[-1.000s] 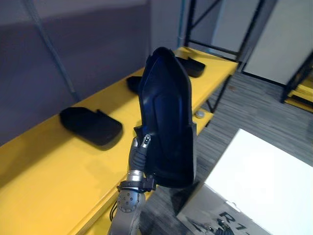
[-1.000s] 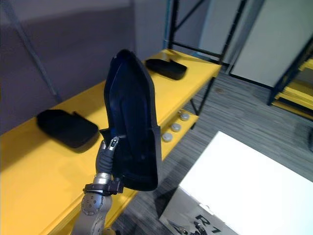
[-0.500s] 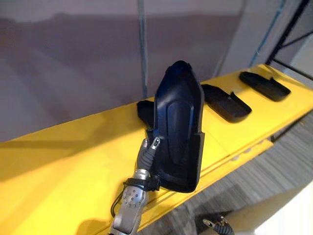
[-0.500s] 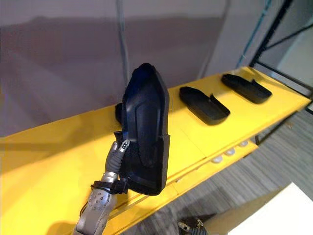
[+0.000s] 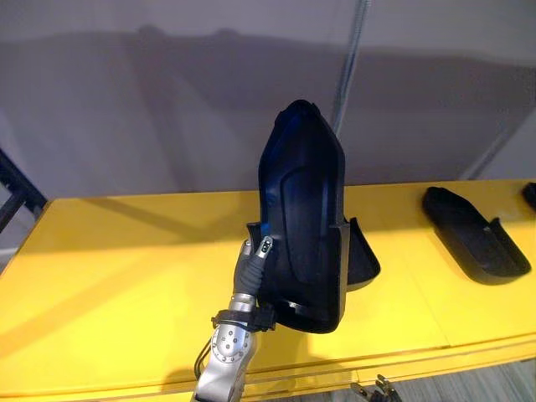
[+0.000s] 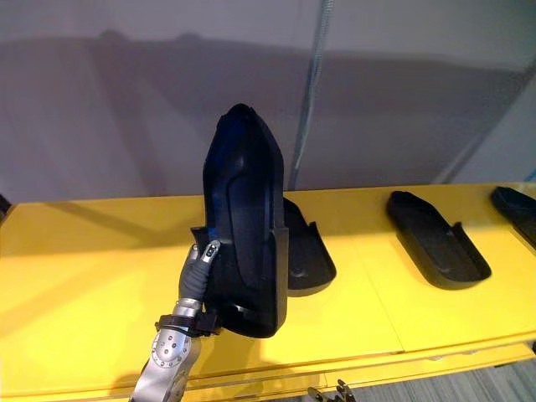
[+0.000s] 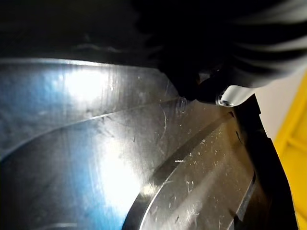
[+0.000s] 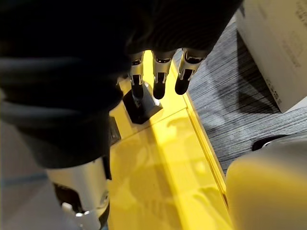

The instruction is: Walk over and take plastic housings, then place them on the shelf

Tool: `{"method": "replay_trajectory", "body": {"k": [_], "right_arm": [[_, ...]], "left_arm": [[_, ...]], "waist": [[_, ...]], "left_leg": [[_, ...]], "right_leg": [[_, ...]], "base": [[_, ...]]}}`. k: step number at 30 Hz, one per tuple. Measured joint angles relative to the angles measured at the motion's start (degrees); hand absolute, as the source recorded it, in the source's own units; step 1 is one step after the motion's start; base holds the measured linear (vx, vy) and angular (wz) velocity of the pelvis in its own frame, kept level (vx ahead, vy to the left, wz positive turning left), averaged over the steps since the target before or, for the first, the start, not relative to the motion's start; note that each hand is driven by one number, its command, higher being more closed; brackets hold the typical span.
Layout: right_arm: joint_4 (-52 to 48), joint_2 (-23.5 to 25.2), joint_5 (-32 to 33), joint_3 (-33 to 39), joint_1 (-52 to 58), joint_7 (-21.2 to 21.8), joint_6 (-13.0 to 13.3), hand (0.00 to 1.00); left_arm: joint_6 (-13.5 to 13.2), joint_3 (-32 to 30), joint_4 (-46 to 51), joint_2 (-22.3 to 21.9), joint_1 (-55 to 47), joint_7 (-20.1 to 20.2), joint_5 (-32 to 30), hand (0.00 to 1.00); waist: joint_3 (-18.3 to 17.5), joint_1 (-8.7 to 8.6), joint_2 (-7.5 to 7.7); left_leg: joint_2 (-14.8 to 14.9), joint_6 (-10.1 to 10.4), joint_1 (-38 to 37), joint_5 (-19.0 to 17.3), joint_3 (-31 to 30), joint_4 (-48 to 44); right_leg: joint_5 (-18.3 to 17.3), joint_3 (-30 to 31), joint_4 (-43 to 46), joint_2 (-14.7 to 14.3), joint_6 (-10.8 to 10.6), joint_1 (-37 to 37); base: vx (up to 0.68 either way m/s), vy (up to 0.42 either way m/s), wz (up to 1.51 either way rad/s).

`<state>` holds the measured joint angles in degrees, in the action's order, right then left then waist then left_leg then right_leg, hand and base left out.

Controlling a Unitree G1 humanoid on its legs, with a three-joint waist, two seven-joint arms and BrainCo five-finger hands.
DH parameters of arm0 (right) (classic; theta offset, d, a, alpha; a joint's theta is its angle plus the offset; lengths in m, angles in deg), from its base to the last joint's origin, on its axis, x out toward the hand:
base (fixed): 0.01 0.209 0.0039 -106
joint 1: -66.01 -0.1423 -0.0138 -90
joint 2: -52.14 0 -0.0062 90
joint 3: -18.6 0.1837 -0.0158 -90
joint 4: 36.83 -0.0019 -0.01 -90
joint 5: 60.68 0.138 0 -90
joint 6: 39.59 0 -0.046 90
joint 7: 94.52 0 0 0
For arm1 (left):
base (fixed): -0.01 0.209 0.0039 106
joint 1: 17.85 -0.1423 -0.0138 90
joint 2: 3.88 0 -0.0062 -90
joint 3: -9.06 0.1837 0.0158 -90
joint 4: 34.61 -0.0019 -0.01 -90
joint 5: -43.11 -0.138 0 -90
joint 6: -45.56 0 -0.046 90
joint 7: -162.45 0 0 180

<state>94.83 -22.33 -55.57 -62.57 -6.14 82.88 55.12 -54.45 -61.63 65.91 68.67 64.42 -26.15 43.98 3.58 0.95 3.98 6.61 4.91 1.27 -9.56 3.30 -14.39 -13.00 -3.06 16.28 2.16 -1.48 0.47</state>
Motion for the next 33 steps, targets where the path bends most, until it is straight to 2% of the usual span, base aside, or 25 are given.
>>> {"method": "replay_trajectory", "body": {"k": [3,4,5,6,7,8,9,10,11,12,13,14,15,17,18,19,20,21,22,23,24,25,28,32,33], "right_arm": [[0.3,0.4,-0.1,0.0,-0.7,-0.2,0.0,0.0],[1.5,0.4,-0.2,0.0,-2.1,-0.4,0.1,0.0],[3.2,0.3,-0.2,0.0,-3.5,-0.5,0.2,0.0],[5.3,0.1,-0.4,0.2,-5.2,-0.7,0.2,0.0],[6.2,-0.2,-1.5,0.2,-5.8,-0.8,0.2,0.0],[6.8,-0.5,-1.6,0.2,-5.9,-0.8,0.2,0.0],[8.2,-2.1,-2.5,0.2,-6.2,-0.8,0.2,0.0],[8.7,-2.2,-2.6,0.2,-6.3,-0.8,0.2,0.0],[9.5,-3.4,-2.6,0.4,-6.5,-0.9,0.2,0.0],[10.4,-3.6,-2.6,1.6,-7.1,-0.9,0.2,0.0],[11.0,-2.9,-2.6,2.0,-7.3,-1.0,0.1,0.0],[11.6,-1.6,-2.5,2.7,-7.7,-1.2,0.0,0.0],[11.7,-1.3,-2.5,2.4,-8.4,-1.2,0.0,0.0],[11.1,-0.6,-2.5,1.8,-9.3,-1.2,0.0,0.0],[10.5,-0.4,-2.5,0.3,-9.3,-1.2,0.0,0.0],[10.1,-0.2,-2.5,-0.1,-9.3,-1.0,0.0,0.0],[10.0,0.3,-2.5,-0.1,-9.4,-0.8,0.0,0.0],[8.7,1.2,-2.5,-0.2,-8.9,-0.7,-0.1,0.0],[7.3,1.4,-2.4,0.0,-7.7,-0.7,-0.1,0.0],[7.2,1.4,-2.4,0.0,-7.5,-0.7,-0.1,0.0],[6.8,1.0,-1.9,0.1,-6.9,-0.7,-0.1,0.0],[6.9,0.5,-1.8,0.0,-6.9,-0.7,-0.1,0.0],[7.1,0.5,-1.3,0.0,-7.0,-0.6,-0.1,0.0],[7.1,0.5,-1.1,0.4,-6.6,-0.6,-0.1,0.0],[7.2,0.6,-1.1,0.6,-6.6,-0.6,-0.1,0.0]], "left_arm": [[0.0,-0.5,0.8,0.0,-0.3,-0.5,0.0,1.0],[-0.1,-1.4,1.5,-0.1,-0.5,-0.9,0.0,1.0],[-0.2,-2.0,1.6,-0.1,-0.4,-1.2,0.0,1.0],[-0.2,-2.7,1.5,0.0,-0.5,-1.3,0.0,1.0],[-0.2,-3.0,1.1,0.0,-0.5,-1.7,0.0,1.0],[-0.2,-3.2,0.9,0.0,-0.5,-2.2,0.0,1.0],[-0.2,-3.2,0.7,-0.3,-0.6,-2.5,0.0,1.0],[-0.3,-3.2,0.7,-0.3,-0.5,-2.6,0.0,1.0],[-0.6,-3.2,0.7,-0.8,-0.4,-2.8,0.0,1.0],[-0.6,-3.3,0.3,-0.6,0.1,-3.0,0.0,1.0],[-0.6,-3.2,-0.3,0.1,0.9,-3.0,0.0,1.0],[-0.6,-3.4,-1.3,1.6,2.2,-3.4,0.1,1.0],[-0.6,-4.1,-2.0,3.0,2.5,-3.7,0.2,1.0],[-0.6,-4.6,-2.3,4.5,2.5,-3.9,0.1,1.0],[-0.6,-4.5,-2.3,4.4,2.3,-4.0,0.1,1.0],[-0.6,-4.5,-2.1,3.9,2.2,-4.0,0.1,1.0],[-0.6,-4.5,-2.0,3.8,2.3,-4.0,0.0,1.0],[-0.5,-4.7,-2.3,3.6,2.2,-4.1,0.0,1.0],[-0.4,-4.7,-2.3,2.9,1.6,-4.0,-0.2,1.0],[-0.4,-4.7,-2.3,2.7,1.4,-4.0,-0.3,1.0],[-0.4,-4.7,-2.1,1.5,0.6,-3.9,-0.6,1.0],[-0.4,-4.5,-2.1,0.3,0.1,-3.8,-1.2,1.0],[0.0,-4.7,-2.2,0.1,0.1,-3.2,-2.8,1.0],[0.6,-5.7,-2.2,0.5,-0.4,-2.5,-3.4,1.0],[0.6,-5.8,-2.2,0.7,-1.1,-2.4,-3.7,1.0]], "waist": [[0.5,0.66,0.79],[0.8,0.86,1.33],[0.9,0.63,1.26],[1.0,0.31,1.35],[1.1,-0.22,1.6],[1.1,-0.58,1.57],[0.4,-1.59,0.28],[0.2,-1.79,-0.14],[-0.6,-2.56,-2.25],[-1.0,-3.49,-2.93],[-0.7,-3.75,-1.82],[0.5,-3.46,0.03],[0.9,-3.44,0.59],[1.5,-3.01,0.58],[1.4,-2.07,0.67],[1.4,-1.85,0.54],[1.8,-1.89,0.28],[1.9,-2.04,0.8],[1.8,-2.16,1.08],[1.7,-2.18,1.13],[1.3,-2.18,1.18],[0.6,-2.13,1.24],[0.4,-2.97,1.41],[-0.2,-2.94,2.38],[-1.0,-2.9,2.32]], "left_leg": [[0.1,0.0,2.8,0.0,0.9,-2.8],[0.8,-0.9,4.3,-1.0,3.8,-4.9],[3.4,-2.9,5.7,-2.2,8.3,-7.9],[7.1,-4.1,6.7,-3.0,12.6,-11.7],[9.8,-4.3,7.0,-2.9,14.4,-13.0],[10.6,-4.4,6.9,-2.5,14.5,-12.7],[12.7,-4.4,7.1,-0.9,13.6,-10.8],[13.1,-4.2,7.1,-0.2,13.3,-10.0],[13.9,-2.9,7.1,4.1,11.5,-6.6],[12.1,3.9,6.9,2.1,10.7,-4.0],[10.7,4.5,6.9,1.9,10.6,-3.4],[8.3,4.1,7.5,1.8,10.6,-4.0],[7.5,2.8,9.0,1.0,10.5,-6.1],[7.4,1.1,11.1,-0.2,10.8,-9.8],[7.3,0.1,11.4,-1.0,11.9,-10.8],[7.1,-0.8,10.7,-2.1,13.1,-10.1],[6.8,-1.1,10.3,-2.7,13.7,-9.6],[6.0,-1.8,9.6,-2.9,13.8,-9.6],[3.8,-3.0,8.2,-3.2,13.6,-8.5],[3.3,-3.2,8.0,-3.1,13.6,-8.2],[1.0,-3.7,7.5,-2.8,13.6,-6.8],[-0.9,-3.6,7.8,-2.7,13.3,-5.7],[-2.7,-3.3,9.3,-0.9,10.9,-5.5],[-2.2,-2.4,6.0,0.1,9.5,-3.4],[-1.5,-2.0,4.7,0.8,9.3,-1.6]], "right_leg": [[0.3,-3.1,0.1,0.8,0.4,0.0],[0.4,-4.1,0.1,1.6,0.6,-0.2],[0.4,-4.6,0.1,1.8,0.6,-0.3],[0.4,-5.1,0.1,2.6,0.6,-0.3],[0.4,-5.5,0.1,4.5,0.6,-0.3],[0.4,-5.6,-0.1,5.3,0.5,-0.3],[1.3,-5.8,-1.8,6.6,-1.2,-0.3],[1.6,-5.9,-2.3,6.8,-1.6,-0.3],[2.8,-6.1,-4.2,7.0,-3.8,-0.3],[4.3,-6.3,-5.9,8.2,-6.2,-0.3],[5.2,-6.6,-6.3,9.8,-7.1,-0.4],[7.6,-6.4,-7.2,12.1,-7.4,-0.5],[10.5,-6.0,-7.7,12.8,-7.3,-1.0],[15.2,-4.8,-7.5,13.0,-6.1,-1.9],[17.4,-3.4,-6.4,13.0,-4.1,-3.3],[18.1,-1.6,-5.6,12.8,-3.6,-3.8],[16.3,0.4,-2.9,12.6,-5.4,-4.7],[9.5,6.2,6.4,10.1,-8.3,-7.0],[2.1,10.0,15.1,5.3,-8.6,-7.9],[0.8,10.3,16.1,4.5,-8.5,-8.0],[-3.0,10.0,17.1,2.8,-6.1,-8.0],[-4.9,10.1,14.7,3.4,-3.5,-7.4],[-6.3,10.3,4.9,4.7,-2.8,-2.2],[-5.6,10.0,4.1,3.3,-2.4,1.1],[-4.3,10.1,3.8,2.4,-2.2,1.5]], "base": [[-0.01,0.042,0.7],[-0.04,0.071,0.34],[-0.04,0.086,0.31],[-0.01,0.119,0.25],[0.0,0.153,0.2],[-0.01,0.256,0.23],[-0.01,0.266,0.15],[0.01,0.41,0.13],[0.04,0.52,0.17],[0.06,0.542,0.29],[0.03,0.621,0.35],[-0.01,0.469,0.25],[-0.03,0.455,0.12],[-0.06,0.443,-0.05],[-0.07,0.461,-0.19],[-0.06,0.291,-0.2],[-0.07,0.21,-0.07],[-0.11,0.178,0.1],[-0.12,0.127,0.16],[-0.09,0.045,0.25],[-0.02,0.025,0.24],[0.04,0.015,0.3],[0.07,-0.058,0.46],[0.07,-0.095,0.19],[0.08,-0.094,0.01]]}}
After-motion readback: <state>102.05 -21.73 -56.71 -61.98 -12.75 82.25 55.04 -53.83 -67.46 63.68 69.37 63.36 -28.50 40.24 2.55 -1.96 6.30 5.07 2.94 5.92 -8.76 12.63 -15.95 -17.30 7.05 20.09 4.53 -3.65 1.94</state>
